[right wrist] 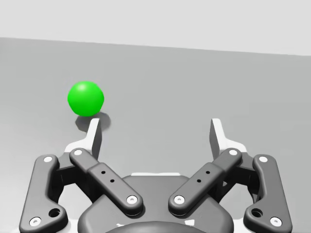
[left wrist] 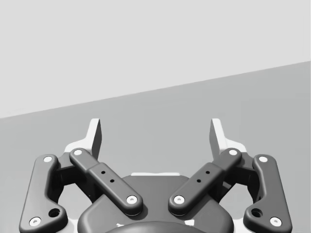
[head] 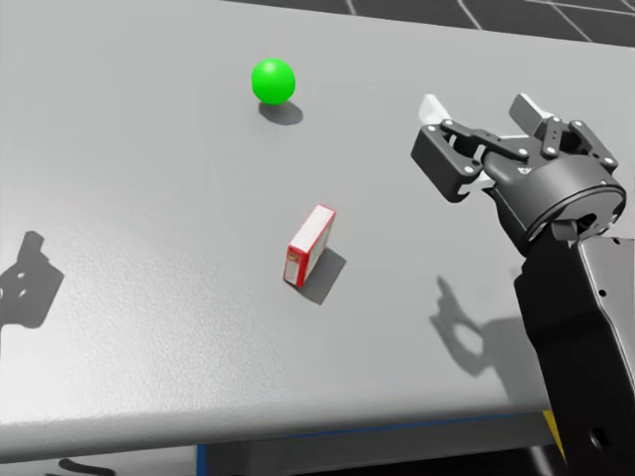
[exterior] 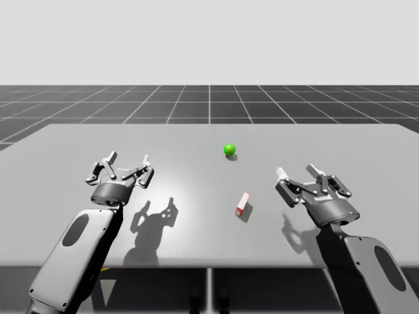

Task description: Watch the red light. When it turns green, pick up the object.

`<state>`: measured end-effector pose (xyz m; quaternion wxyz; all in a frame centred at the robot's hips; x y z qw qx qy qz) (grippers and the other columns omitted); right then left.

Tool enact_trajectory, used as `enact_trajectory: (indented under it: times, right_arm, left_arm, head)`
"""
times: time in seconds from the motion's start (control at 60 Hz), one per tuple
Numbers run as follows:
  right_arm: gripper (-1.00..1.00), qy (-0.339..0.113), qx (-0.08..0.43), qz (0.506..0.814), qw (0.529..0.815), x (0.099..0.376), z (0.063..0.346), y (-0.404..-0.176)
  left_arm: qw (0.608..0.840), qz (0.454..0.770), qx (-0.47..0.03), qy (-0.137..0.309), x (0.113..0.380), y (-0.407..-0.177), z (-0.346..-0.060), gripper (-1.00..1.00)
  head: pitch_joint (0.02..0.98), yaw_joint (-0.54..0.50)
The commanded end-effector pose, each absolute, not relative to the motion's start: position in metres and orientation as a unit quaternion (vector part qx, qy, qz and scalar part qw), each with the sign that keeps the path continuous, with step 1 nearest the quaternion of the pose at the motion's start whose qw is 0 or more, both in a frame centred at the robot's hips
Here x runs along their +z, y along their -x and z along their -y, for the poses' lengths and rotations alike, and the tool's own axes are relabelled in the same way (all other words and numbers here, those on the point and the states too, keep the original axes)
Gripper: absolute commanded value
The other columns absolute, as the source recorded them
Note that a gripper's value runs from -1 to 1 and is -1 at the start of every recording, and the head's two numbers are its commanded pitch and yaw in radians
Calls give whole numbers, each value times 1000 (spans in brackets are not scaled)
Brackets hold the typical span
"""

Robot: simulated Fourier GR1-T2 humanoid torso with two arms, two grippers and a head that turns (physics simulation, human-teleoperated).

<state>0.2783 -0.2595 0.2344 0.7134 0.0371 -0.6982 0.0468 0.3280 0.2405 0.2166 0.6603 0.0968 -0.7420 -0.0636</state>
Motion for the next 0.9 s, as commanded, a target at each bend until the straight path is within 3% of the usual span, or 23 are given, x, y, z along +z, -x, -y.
enact_trajectory:
  times: [0.017, 0.117, 0.183, 0.283, 0.45, 0.667, 0.9]
  right_arm:
    - [-1000, -86, 106, 690, 711, 236, 247, -266]
    - [-1000, -166, 141, 672, 707, 234, 247, -255]
    - [-1000, -182, 158, 675, 698, 230, 249, -249]
    - [-1000, -185, 184, 676, 689, 224, 251, -242]
    - [-1000, -216, 238, 649, 690, 204, 254, -233]
    - [-1000, -218, 293, 639, 677, 168, 248, -226]
    - [-1000, -216, 306, 634, 677, 144, 238, -235]
  left_arm:
    - [660, 742, -63, -98, 217, -328, -241, -1000]
    - [660, 742, -62, -98, 217, -328, -241, -1000]
    - [659, 742, -63, -104, 217, -328, -242, -1000]
    - [659, 742, -63, -105, 217, -328, -241, -1000]
    - [659, 742, -63, -104, 217, -328, -242, -1000]
    - [659, 742, -68, -104, 215, -329, -241, -1000]
    - [658, 742, -70, -106, 214, -329, -240, -1000]
  head:
    - [879, -231]
    - [879, -225]
    - [879, -217]
    - [878, -212]
    - [878, -211]
    - [879, -222]
    - [876, -223]
